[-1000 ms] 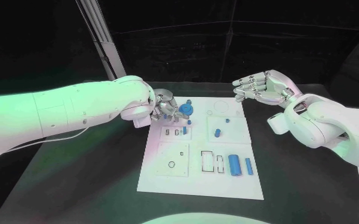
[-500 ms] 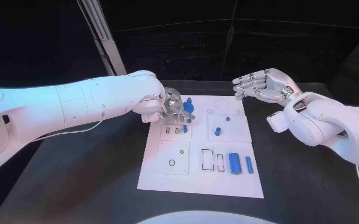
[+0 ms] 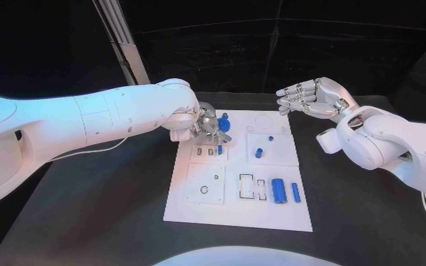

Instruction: Assemble the parts on the task board

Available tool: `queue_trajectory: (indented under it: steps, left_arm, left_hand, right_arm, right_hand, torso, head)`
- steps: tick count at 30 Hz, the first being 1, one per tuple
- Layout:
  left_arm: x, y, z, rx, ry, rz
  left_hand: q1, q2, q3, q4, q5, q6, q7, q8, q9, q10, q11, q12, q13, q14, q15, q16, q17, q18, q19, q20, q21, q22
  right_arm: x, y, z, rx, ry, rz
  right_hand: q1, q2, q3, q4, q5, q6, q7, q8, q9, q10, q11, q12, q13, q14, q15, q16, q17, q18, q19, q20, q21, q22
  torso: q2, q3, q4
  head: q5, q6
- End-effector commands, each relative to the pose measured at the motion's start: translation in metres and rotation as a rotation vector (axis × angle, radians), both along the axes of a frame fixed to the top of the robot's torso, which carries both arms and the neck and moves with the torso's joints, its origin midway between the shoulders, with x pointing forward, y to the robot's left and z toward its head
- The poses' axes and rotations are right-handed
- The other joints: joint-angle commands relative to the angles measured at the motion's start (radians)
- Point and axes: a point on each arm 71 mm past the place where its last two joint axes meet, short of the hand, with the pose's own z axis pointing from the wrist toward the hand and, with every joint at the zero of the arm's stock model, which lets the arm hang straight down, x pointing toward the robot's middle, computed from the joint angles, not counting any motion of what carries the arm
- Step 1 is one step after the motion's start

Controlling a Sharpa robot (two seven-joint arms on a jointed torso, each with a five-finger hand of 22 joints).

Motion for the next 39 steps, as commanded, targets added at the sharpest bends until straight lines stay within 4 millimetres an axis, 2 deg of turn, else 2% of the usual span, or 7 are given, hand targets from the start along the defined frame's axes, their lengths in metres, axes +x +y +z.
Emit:
queue_trajectory:
  steps: [1, 8, 14, 27, 31, 39]
  left_arm:
    - [-0.0007, 0.0006, -0.0007, 0.019, 0.026, -0.010]
    - [0.0003, -0.0026, -0.0019, 0.033, 0.042, -0.025]
    - [0.0017, -0.0049, -0.0031, 0.043, 0.051, -0.031]
    - [0.0018, -0.0082, -0.0065, 0.053, 0.066, -0.041]
    - [0.0019, -0.0072, -0.0073, 0.057, 0.069, -0.039]
    - [0.0013, -0.0077, -0.0080, 0.061, 0.077, -0.047]
  left_hand:
    - [0.008, 0.004, -0.006, 0.001, 0.003, 0.000, -0.010, 0.005, 0.001, 0.009, -0.001, 0.004, 0.001, 0.099, -0.005, 0.005, 0.233, -0.011, 0.005, 0.000, 0.006, 0.002]
    - [0.009, 0.006, -0.011, 0.003, 0.002, 0.002, -0.012, 0.011, 0.008, 0.013, -0.003, 0.008, 0.004, 0.100, -0.006, 0.007, 0.237, -0.012, 0.006, -0.001, 0.010, 0.007]
    - [0.008, 0.005, -0.014, 0.004, 0.002, 0.002, -0.012, 0.014, 0.010, 0.014, -0.003, 0.010, 0.005, 0.100, -0.007, 0.006, 0.236, -0.011, 0.005, -0.002, 0.009, 0.006]
    - [0.009, 0.005, -0.015, 0.004, 0.002, 0.001, -0.012, 0.014, 0.011, 0.013, -0.003, 0.010, 0.005, 0.100, -0.007, 0.005, 0.234, -0.011, 0.005, -0.002, 0.009, 0.006]
    - [0.011, 0.006, -0.015, 0.002, 0.003, 0.000, -0.012, 0.015, 0.012, 0.013, -0.003, 0.011, 0.006, 0.100, -0.007, 0.005, 0.234, -0.011, 0.005, -0.002, 0.010, 0.007]
    - [0.019, 0.008, -0.016, 0.000, 0.003, -0.003, -0.013, 0.017, 0.016, 0.012, -0.004, 0.012, 0.007, 0.100, -0.007, 0.006, 0.235, -0.012, 0.005, -0.002, 0.012, 0.010]
  right_arm:
    - [0.0005, 0.0015, 0.0019, 0.008, -0.009, 0.009]
    - [0.0013, 0.0021, 0.0013, 0.007, -0.006, 0.013]
    - [0.0015, 0.0019, 0.0010, 0.004, -0.006, 0.014]
    - [0.0027, 0.0025, 0.0001, 0.002, -0.001, 0.018]
    - [0.0031, 0.0021, -0.0002, 0.001, 0.000, 0.017]
    - [0.0035, 0.0026, -0.0005, -0.001, 0.000, 0.019]
  right_hand:
    - [-0.014, -0.003, -0.003, -0.004, 0.006, -0.006, -0.002, -0.003, -0.001, -0.005, 0.004, -0.004, -0.001, 0.002, 0.007, -0.006, -0.002, 0.008, 0.005, 0.003, -0.007, -0.002]
    - [-0.016, -0.003, -0.003, -0.004, 0.006, -0.007, -0.002, -0.003, -0.001, -0.005, 0.004, -0.005, -0.001, 0.002, 0.008, -0.006, -0.003, 0.008, 0.005, 0.004, -0.008, -0.003]
    - [-0.017, -0.003, -0.004, -0.003, 0.007, -0.007, -0.002, -0.003, -0.001, -0.006, 0.005, -0.005, -0.001, 0.001, 0.008, -0.006, -0.004, 0.008, 0.005, 0.004, -0.008, -0.003]
    - [-0.020, -0.003, -0.004, -0.004, 0.008, -0.008, -0.002, -0.003, -0.001, -0.007, 0.005, -0.006, -0.001, 0.000, 0.009, -0.007, -0.007, 0.008, 0.005, 0.005, -0.010, -0.005]
    - [-0.020, -0.003, -0.004, -0.004, 0.008, -0.008, -0.002, -0.003, -0.001, -0.007, 0.005, -0.006, -0.001, 0.000, 0.009, -0.007, -0.007, 0.008, 0.005, 0.005, -0.010, -0.005]
    - [-0.021, -0.003, -0.004, -0.004, 0.009, -0.009, -0.002, -0.003, -0.001, -0.008, 0.005, -0.006, -0.001, 0.000, 0.009, -0.007, -0.008, 0.008, 0.005, 0.005, -0.012, -0.006]
  torso:
    - [-0.001, 0.0003, 0.0010]
    - [-0.001, 0.0002, 0.0002]
    - [0.000, -0.0001, 0.0022]
    - [0.000, 0.0001, 0.0008]
    - [-0.001, 0.0013, 0.0007]
    - [0.000, 0.0014, 0.0002]
  head:
    - [-0.002, -0.002]
    - [-0.003, -0.006]
    - [-0.002, -0.007]
    - [0.000, -0.011]
    - [0.001, -0.013]
    - [-0.001, -0.014]
